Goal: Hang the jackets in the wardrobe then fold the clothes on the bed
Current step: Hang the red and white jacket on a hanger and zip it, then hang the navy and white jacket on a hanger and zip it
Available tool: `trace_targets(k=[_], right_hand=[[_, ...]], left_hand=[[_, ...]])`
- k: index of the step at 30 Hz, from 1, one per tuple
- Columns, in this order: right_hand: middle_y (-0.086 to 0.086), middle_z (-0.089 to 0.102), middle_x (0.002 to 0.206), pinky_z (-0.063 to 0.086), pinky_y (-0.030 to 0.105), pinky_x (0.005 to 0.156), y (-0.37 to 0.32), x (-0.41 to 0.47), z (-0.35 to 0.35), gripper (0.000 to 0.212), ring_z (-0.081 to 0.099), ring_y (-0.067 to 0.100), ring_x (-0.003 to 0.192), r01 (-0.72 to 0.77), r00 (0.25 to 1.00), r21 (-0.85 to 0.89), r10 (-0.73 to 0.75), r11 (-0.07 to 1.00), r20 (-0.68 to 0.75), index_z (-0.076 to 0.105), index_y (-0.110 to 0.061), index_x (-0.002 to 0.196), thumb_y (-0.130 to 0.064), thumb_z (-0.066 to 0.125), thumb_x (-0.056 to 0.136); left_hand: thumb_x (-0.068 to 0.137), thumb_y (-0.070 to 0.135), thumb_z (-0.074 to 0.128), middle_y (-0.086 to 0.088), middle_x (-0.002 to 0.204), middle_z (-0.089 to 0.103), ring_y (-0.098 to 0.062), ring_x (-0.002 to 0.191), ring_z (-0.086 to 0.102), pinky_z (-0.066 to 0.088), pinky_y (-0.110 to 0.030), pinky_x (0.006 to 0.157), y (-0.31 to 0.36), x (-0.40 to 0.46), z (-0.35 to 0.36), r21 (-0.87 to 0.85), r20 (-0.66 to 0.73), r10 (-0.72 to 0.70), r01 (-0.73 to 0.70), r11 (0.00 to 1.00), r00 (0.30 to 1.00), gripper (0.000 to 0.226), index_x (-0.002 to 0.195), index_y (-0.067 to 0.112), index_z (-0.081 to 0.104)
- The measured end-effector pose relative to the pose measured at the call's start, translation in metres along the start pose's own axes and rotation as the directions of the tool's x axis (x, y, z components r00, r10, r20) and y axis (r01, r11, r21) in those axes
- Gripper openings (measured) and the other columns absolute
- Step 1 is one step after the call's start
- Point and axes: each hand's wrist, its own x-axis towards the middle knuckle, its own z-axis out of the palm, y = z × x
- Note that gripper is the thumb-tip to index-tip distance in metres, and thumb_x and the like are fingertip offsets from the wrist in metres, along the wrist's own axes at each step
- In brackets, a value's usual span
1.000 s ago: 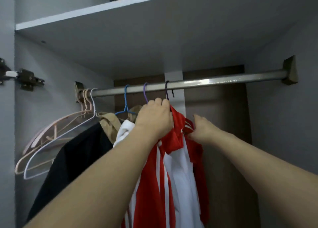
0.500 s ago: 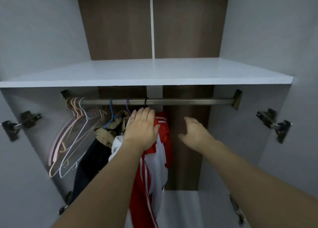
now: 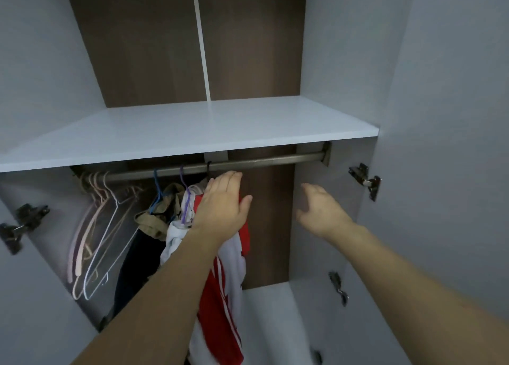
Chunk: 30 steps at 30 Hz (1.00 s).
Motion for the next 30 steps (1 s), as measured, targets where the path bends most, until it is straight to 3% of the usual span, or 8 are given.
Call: trace_targets(k=[5, 9, 11, 15, 19, 23, 27, 30], right_hand=[[0.010, 0.030, 0.154, 0.025, 0.031, 0.113, 0.007, -0.049, -0.011, 0.067, 0.029, 0.026, 0.141, -0.142, 0.982, 0.029, 0.144, 0.989, -0.118, 0.027, -0.011, 0.151, -0.023, 0.058, 0.093], [0.011, 0.035, 0.151, 0.028, 0.035, 0.113, 0.018, -0.102, -0.022, 0.064, 0.032, 0.029, 0.139, -0.224, 0.936, 0.048, 0.228, 0.974, -0.267, 0.030, -0.009, 0.149, -0.022, 0.057, 0.092], [0.011, 0.039, 0.149, 0.027, 0.035, 0.114, 0.024, -0.138, -0.022, 0.060, 0.034, 0.027, 0.137, -0.197, 0.868, 0.089, 0.216, 0.976, -0.448, 0.033, -0.008, 0.147, -0.020, 0.056, 0.092], [0.014, 0.046, 0.141, 0.028, 0.042, 0.115, 0.038, -0.215, -0.011, 0.047, 0.039, 0.029, 0.133, -0.080, 0.630, 0.035, 0.078, 0.996, -0.773, 0.046, -0.001, 0.135, -0.009, 0.058, 0.090], [0.018, 0.047, 0.139, 0.023, 0.047, 0.117, 0.068, -0.290, -0.018, 0.047, 0.041, 0.032, 0.132, -0.056, 0.569, -0.112, -0.061, 0.992, -0.820, 0.048, 0.002, 0.131, -0.008, 0.057, 0.086], [0.017, 0.043, 0.142, 0.025, 0.051, 0.116, 0.109, -0.373, -0.043, 0.052, 0.038, 0.028, 0.136, -0.061, 0.544, -0.151, -0.094, 0.987, -0.833, 0.042, -0.002, 0.134, -0.005, 0.058, 0.085], [0.018, 0.042, 0.143, 0.032, 0.058, 0.109, 0.161, -0.466, -0.079, 0.052, 0.036, 0.028, 0.136, -0.233, 0.513, -0.069, 0.062, 0.970, -0.856, 0.042, 0.002, 0.135, -0.006, 0.056, 0.086], [0.017, 0.041, 0.145, 0.030, 0.048, 0.114, 0.202, -0.534, -0.105, 0.053, 0.037, 0.030, 0.135, -0.366, 0.478, 0.009, 0.196, 0.931, -0.856, 0.043, 0.003, 0.137, -0.009, 0.053, 0.086]], left_hand=[[0.097, 0.027, 0.053, -0.011, 0.148, 0.042, -0.025, 0.140, 0.034, 0.012, -0.041, 0.121, 0.004, -0.023, -0.003, -0.028, -0.009, 0.137, -0.137, 0.990, 0.990, 0.054, 0.145, 0.006, 0.040], [0.096, 0.024, 0.054, -0.011, 0.148, 0.043, -0.026, 0.141, 0.033, 0.016, -0.044, 0.121, 0.029, -0.051, -0.002, -0.119, -0.067, 0.155, -0.162, 0.980, 0.986, 0.052, 0.144, 0.006, 0.041], [0.096, 0.021, 0.055, -0.012, 0.147, 0.044, -0.027, 0.141, 0.034, 0.020, -0.049, 0.119, 0.049, -0.071, 0.000, -0.177, -0.109, 0.181, -0.198, 0.964, 0.977, 0.051, 0.143, 0.005, 0.043], [0.096, 0.022, 0.052, -0.013, 0.146, 0.045, -0.028, 0.141, 0.035, 0.022, -0.052, 0.118, 0.098, -0.117, 0.008, -0.279, -0.196, 0.221, -0.271, 0.921, 0.955, 0.049, 0.141, 0.003, 0.045], [0.095, 0.023, 0.052, -0.016, 0.143, 0.047, -0.031, 0.139, 0.037, 0.021, -0.052, 0.119, 0.169, -0.164, 0.016, -0.325, -0.333, 0.373, -0.477, 0.817, 0.866, 0.050, 0.139, 0.001, 0.043], [0.094, 0.021, 0.052, -0.019, 0.140, 0.047, -0.033, 0.136, 0.038, 0.021, -0.054, 0.118, 0.252, -0.197, 0.016, -0.342, -0.444, 0.464, -0.624, 0.702, 0.766, 0.051, 0.139, 0.002, 0.038], [0.094, 0.022, 0.052, -0.016, 0.142, 0.044, -0.033, 0.137, 0.037, 0.021, -0.056, 0.117, 0.354, -0.230, 0.017, -0.406, -0.460, 0.545, -0.712, 0.573, 0.701, 0.052, 0.140, 0.004, 0.037], [0.094, 0.023, 0.053, -0.012, 0.145, 0.037, -0.032, 0.139, 0.034, 0.018, -0.055, 0.119, 0.437, -0.258, 0.022, -0.457, -0.432, 0.622, -0.753, 0.473, 0.653, 0.054, 0.142, 0.005, 0.035]])
